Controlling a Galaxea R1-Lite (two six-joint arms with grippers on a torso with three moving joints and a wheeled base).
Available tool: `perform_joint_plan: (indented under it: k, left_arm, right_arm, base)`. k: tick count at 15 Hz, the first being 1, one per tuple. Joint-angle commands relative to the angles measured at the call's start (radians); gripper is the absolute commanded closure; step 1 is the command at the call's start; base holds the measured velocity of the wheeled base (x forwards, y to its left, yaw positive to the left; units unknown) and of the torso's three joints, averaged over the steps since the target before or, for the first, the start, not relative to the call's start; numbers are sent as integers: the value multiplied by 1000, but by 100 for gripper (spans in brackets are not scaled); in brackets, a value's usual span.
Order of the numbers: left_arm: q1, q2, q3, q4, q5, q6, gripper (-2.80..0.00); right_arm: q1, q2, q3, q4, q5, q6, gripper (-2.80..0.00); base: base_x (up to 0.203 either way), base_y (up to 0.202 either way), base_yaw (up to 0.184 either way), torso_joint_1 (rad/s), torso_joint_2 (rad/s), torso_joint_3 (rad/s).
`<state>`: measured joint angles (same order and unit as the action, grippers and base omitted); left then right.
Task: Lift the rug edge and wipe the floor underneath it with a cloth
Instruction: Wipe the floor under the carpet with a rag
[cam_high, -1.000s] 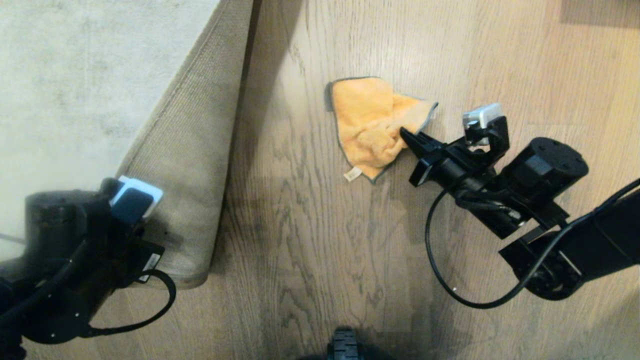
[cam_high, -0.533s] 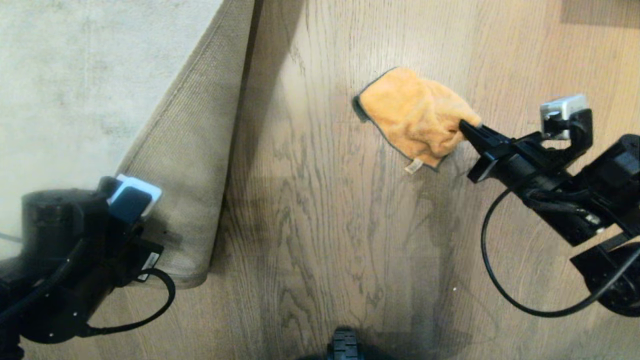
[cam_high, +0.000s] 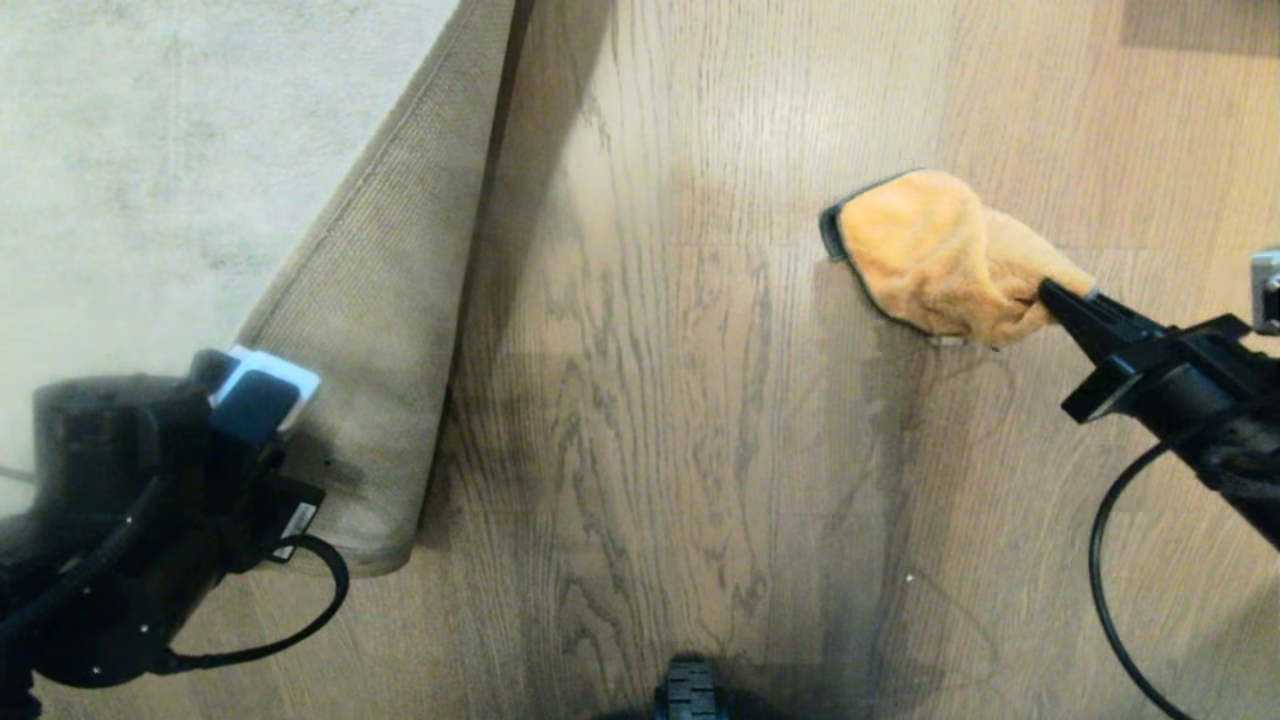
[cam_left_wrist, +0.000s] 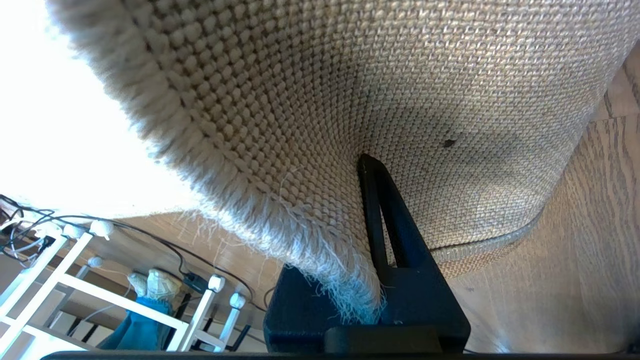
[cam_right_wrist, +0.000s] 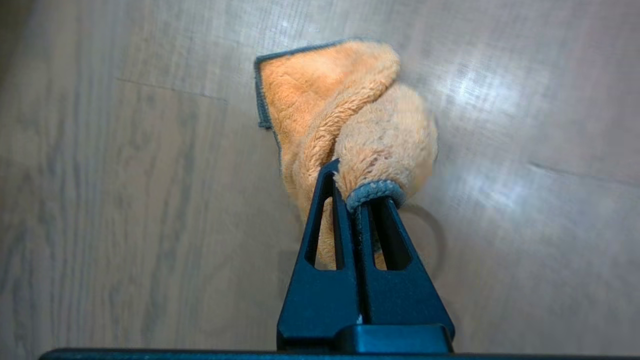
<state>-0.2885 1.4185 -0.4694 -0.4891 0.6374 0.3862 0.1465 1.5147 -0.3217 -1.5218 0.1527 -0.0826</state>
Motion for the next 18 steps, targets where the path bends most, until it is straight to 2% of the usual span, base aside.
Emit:
perform_joint_plan:
  k: [1,4,12,15,18]
  left_arm:
    - [0,-12,6,-5,4,2,0]
    - [0,-16,6,-5,4,0,0]
    - [0,-21,1,-5,-4,0,0]
    - [0,-23,1,-5,-2,-1,0]
    - [0,-30,8,-5,-2,-1,0]
  right_arm:
    - [-41,-86,62,-40,1,0,0]
    - [-76,-170,159,-40,4,2,0]
    - [-143,-322,315,-35,5,20,0]
    - [-206,-358,322,-26,5,21,0]
    - [-205,-413,322,26,7,24,0]
  base:
    - [0,0,0,0,0,0]
    - [0,0,0,0,0,0]
    - [0,0,0,0,0,0]
    - [0,0,0,0,0,0]
    - [0,0,0,0,0,0]
